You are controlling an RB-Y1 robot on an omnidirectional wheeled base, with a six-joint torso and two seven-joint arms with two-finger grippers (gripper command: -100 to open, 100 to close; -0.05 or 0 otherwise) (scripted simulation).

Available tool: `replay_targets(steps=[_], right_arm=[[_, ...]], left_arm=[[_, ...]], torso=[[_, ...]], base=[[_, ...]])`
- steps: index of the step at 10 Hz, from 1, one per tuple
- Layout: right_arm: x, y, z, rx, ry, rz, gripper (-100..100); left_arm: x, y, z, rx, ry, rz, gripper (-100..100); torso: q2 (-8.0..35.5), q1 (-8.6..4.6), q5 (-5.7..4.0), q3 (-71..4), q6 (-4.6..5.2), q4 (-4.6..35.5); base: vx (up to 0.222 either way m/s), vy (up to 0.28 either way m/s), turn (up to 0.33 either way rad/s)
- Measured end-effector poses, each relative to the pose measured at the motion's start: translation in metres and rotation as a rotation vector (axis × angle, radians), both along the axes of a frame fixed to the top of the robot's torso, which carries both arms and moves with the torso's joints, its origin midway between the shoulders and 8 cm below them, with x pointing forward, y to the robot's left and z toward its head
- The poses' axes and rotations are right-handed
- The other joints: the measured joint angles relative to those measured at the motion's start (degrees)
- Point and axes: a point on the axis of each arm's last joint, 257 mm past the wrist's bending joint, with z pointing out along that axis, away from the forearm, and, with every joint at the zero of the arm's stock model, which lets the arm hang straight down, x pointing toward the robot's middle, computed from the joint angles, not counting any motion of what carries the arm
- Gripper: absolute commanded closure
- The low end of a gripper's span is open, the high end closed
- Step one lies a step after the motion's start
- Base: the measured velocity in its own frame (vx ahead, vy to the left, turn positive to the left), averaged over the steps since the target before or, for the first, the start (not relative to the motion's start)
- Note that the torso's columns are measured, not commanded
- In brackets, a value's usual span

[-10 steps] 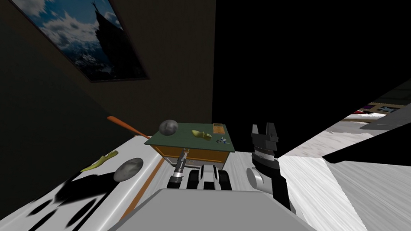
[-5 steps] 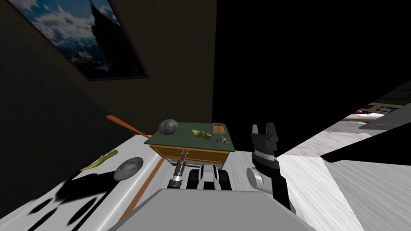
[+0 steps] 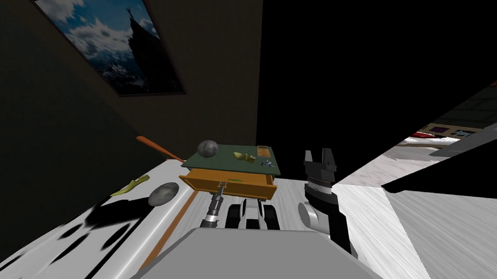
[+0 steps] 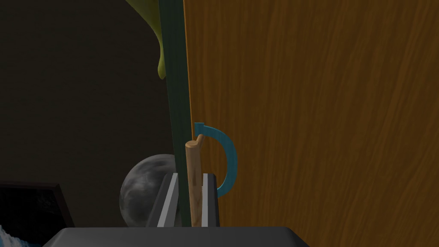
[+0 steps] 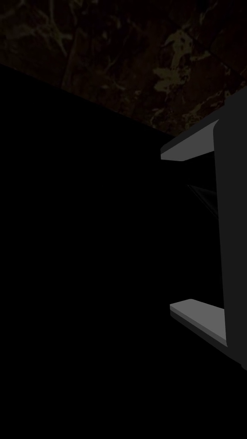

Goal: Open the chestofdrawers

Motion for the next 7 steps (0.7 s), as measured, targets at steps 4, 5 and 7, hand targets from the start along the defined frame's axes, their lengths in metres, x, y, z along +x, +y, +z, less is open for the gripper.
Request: replay_targets(steps=[4,5,7], right_arm=[[0.0,0.0,0.0,0.0,0.0,0.0,0],[0.0,0.0,0.0,0.0,0.0,0.0,0],[0.0,0.0,0.0,0.0,0.0,0.0,0]], left_arm=[[0.02,0.006,-0.008,0.008,0.009,0.022,100],[0.029,0.005,-0.01,0.01,0.006,0.026,100],[0.04,0.006,-0.012,0.013,0.004,0.032,100]], torso=[[-0.02,0.47,0.29,0.11,-0.08,-0.3],[-0.17,0.49,0.32,0.04,-0.1,-0.35],[-0.41,0.52,0.29,-0.11,-0.14,-0.43]], base=[[-0.148,0.027,-0.063],[-0.079,0.009,-0.003],[-0.122,0.017,-0.051]])
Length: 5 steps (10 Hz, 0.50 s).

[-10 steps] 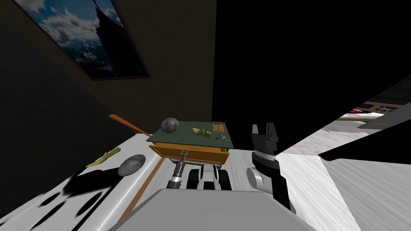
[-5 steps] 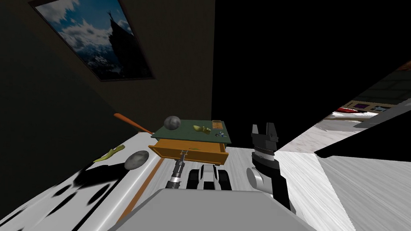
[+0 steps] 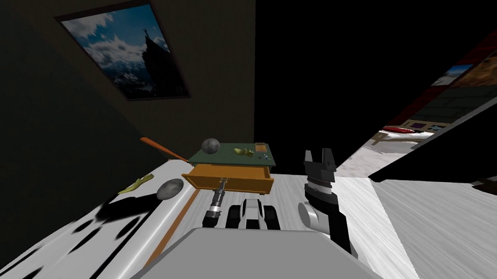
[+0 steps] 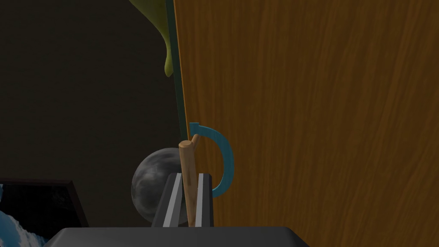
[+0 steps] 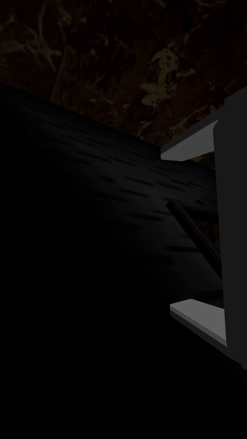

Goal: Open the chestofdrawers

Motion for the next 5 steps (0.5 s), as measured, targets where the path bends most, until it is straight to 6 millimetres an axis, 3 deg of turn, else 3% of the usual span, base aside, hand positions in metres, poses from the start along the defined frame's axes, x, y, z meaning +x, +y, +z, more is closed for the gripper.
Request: replay_targets(steps=[5], right_arm=[[0.0,0.0,0.0,0.0,0.0,0.0,0]], left_arm=[[0.04,0.002,0.001,0.004,-0.014,0.02,100]], torso=[[0.17,0.14,-0.03,0.09,-0.17,0.04]], base=[[-0.127,0.022,-0.047]])
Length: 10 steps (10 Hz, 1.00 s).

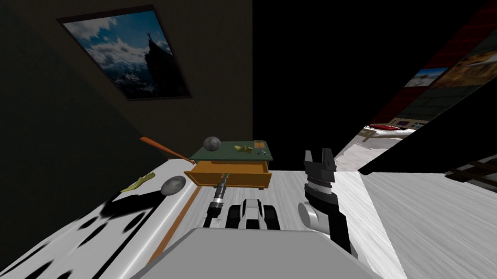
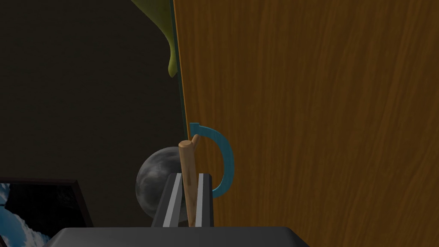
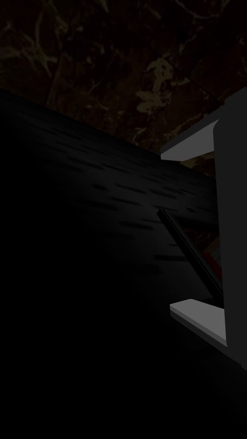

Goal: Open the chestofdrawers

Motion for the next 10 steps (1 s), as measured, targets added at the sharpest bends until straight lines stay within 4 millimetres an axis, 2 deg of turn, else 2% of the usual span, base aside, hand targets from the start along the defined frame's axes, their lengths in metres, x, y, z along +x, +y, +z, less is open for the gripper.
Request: replay_targets(steps=[6,7,9,10], right_arm=[[0.0,0.0,0.0,0.0,0.0,0.0,0],[0.0,0.0,0.0,0.0,0.0,0.0,0],[0.0,0.0,0.0,0.0,0.0,0.0,0],[0.0,0.0,0.0,0.0,0.0,0.0,0]], left_arm=[[0.046,-0.004,0.004,-0.002,-0.007,0.026,100],[0.054,-0.004,0.005,-0.005,-0.008,0.036,-100],[0.076,-0.006,0.02,-0.004,-0.015,0.027,-100],[0.082,-0.006,0.02,-0.004,-0.006,0.026,-100]], torso=[[0.15,-0.14,-0.03,0.09,0.05,0.16],[0.33,-0.17,0.01,0.2,0.06,0.12],[-0.14,-0.42,0.09,-0.05,0.33,-0.07],[-0.37,-0.41,0.12,-0.19,0.37,-0.15]], base=[[-0.127,0.023,-0.046],[-0.151,-0.002,0.013],[-0.077,-0.011,0.037],[-0.033,-0.01,0.016]])
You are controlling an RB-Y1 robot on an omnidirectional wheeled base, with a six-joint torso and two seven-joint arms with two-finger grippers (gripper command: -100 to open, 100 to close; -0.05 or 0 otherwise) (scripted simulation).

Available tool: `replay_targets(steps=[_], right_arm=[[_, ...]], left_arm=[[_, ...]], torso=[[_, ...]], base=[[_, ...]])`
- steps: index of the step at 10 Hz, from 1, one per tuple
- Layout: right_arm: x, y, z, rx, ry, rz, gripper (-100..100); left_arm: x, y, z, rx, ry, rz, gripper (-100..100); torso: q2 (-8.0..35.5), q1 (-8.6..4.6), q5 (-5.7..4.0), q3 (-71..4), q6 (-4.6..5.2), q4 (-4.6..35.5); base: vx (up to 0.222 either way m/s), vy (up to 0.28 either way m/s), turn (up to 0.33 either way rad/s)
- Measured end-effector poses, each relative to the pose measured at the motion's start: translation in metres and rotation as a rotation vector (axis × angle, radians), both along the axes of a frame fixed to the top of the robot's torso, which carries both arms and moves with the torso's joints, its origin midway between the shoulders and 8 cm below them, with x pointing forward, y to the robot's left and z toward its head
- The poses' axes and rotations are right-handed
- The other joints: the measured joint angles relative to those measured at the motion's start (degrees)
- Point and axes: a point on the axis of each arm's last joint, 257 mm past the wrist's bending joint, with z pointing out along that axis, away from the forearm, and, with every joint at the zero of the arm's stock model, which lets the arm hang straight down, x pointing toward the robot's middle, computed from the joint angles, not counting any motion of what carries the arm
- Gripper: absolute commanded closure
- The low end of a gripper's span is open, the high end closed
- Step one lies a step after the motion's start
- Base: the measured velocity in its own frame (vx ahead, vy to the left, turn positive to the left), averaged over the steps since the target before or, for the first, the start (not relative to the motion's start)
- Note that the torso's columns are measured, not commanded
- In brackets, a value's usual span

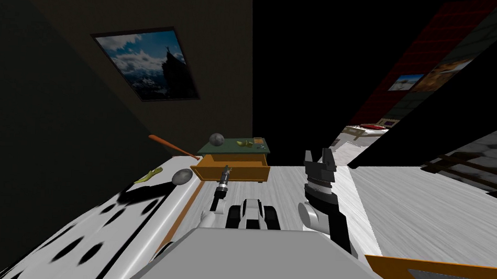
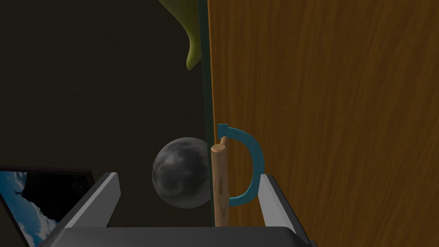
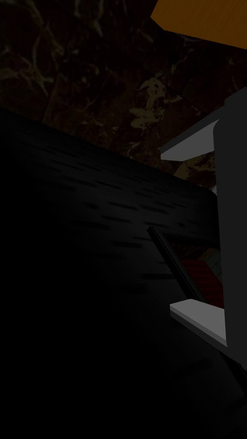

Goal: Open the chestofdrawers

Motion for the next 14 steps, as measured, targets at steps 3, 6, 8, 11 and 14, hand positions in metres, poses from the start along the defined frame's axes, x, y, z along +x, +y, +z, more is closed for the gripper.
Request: replay_targets(steps=[3,6,8,11,14], right_arm=[[0.0,0.0,0.0,0.0,0.0,0.0,0],[0.0,0.0,0.0,0.0,0.0,0.0,0],[0.0,0.0,0.0,0.0,0.0,0.0,0],[0.0,0.0,0.0,0.0,0.0,0.0,0],[0.0,0.0,0.0,0.0,0.0,0.0,0]], left_arm=[[0.02,0.0,0.009,0.0,-0.004,-0.007,-100],[0.043,-0.004,0.025,0.0,-0.005,-0.015,-100],[0.061,-0.004,0.033,0.001,0.006,-0.021,-100],[0.06,-0.003,0.029,-0.001,0.019,-0.019,0],[0.06,-0.003,0.028,-0.001,0.022,-0.019,0]], torso=[[0.24,0.07,0.02,0.15,0.01,0.08],[0.42,0.05,0.02,0.26,0.01,0.12],[0.46,-0.07,-0.12,0.26,-0.05,0.3],[0.31,0.01,-0.03,0.18,0.02,0.17],[0.3,0.03,0.01,0.18,0.01,0.1]], base=[[-0.047,-0.01,0.019],[-0.089,-0.005,0.024],[-0.059,-0.014,0.011],[-0.002,0.0,0.0],[0.0,0.0,0.0]])
